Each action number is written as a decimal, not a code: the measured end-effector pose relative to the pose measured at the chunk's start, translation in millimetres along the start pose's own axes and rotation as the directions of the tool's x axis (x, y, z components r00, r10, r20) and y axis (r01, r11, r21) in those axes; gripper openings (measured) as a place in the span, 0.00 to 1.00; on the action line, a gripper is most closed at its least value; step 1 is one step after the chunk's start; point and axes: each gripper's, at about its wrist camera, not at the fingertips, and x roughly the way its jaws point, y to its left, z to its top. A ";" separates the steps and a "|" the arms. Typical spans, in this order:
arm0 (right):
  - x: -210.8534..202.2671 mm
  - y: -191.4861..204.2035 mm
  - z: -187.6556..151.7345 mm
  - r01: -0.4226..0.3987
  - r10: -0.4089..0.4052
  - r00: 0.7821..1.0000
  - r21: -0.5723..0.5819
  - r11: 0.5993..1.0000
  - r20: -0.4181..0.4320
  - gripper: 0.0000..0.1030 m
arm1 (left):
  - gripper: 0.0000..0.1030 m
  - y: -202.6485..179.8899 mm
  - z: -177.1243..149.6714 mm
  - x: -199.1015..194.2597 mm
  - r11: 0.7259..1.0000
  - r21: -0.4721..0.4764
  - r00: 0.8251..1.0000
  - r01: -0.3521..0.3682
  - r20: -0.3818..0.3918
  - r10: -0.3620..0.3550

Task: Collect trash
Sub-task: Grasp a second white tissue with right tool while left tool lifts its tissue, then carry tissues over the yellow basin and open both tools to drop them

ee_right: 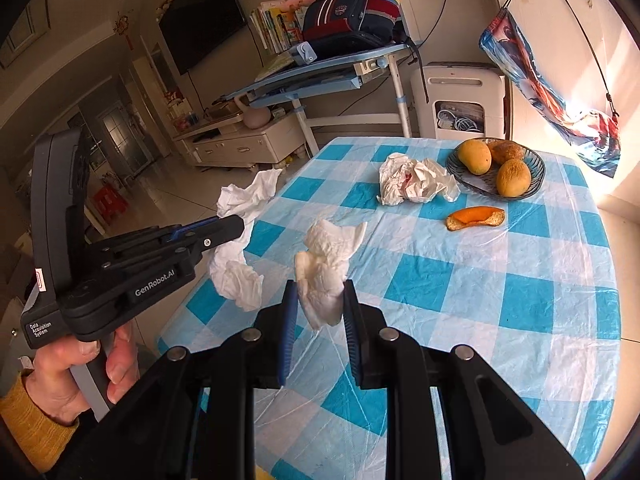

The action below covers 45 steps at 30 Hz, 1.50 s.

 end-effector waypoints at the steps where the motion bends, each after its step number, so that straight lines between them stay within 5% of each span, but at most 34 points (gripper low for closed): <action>1: -3.3 3.4 -5.4 -0.004 0.004 1.000 0.003 1.000 0.001 0.22 | 0.08 -1.5 -3.9 -4.6 1.000 0.006 1.000 0.001 0.000 -0.001; 26: -40.6 68.8 -144.5 -0.079 0.079 0.979 0.010 0.997 -0.187 0.24 | 0.08 -5.9 -91.3 -81.7 1.000 0.004 1.000 0.007 -0.020 -0.007; 29: -37.5 75.1 -158.3 -0.079 0.075 0.969 -0.007 0.997 -0.237 0.27 | 0.08 -9.5 -104.7 -87.2 1.000 0.006 0.999 0.016 -0.040 -0.015; 31: -35.7 78.1 -166.7 -0.073 0.066 0.962 -0.015 0.997 -0.266 0.44 | 0.08 -12.7 -115.8 -90.9 1.000 0.006 0.998 0.023 -0.057 -0.023; 43: -82.9 47.8 -154.1 0.002 0.001 1.000 0.153 0.988 -0.014 0.65 | 0.09 -42.1 -184.4 -108.2 0.992 0.076 0.972 0.104 -0.217 -0.086; 45: -89.8 43.8 -153.6 0.007 -0.011 1.000 0.182 0.983 0.025 0.66 | 0.16 -46.0 -192.8 -110.5 0.989 0.094 0.968 0.111 -0.236 -0.086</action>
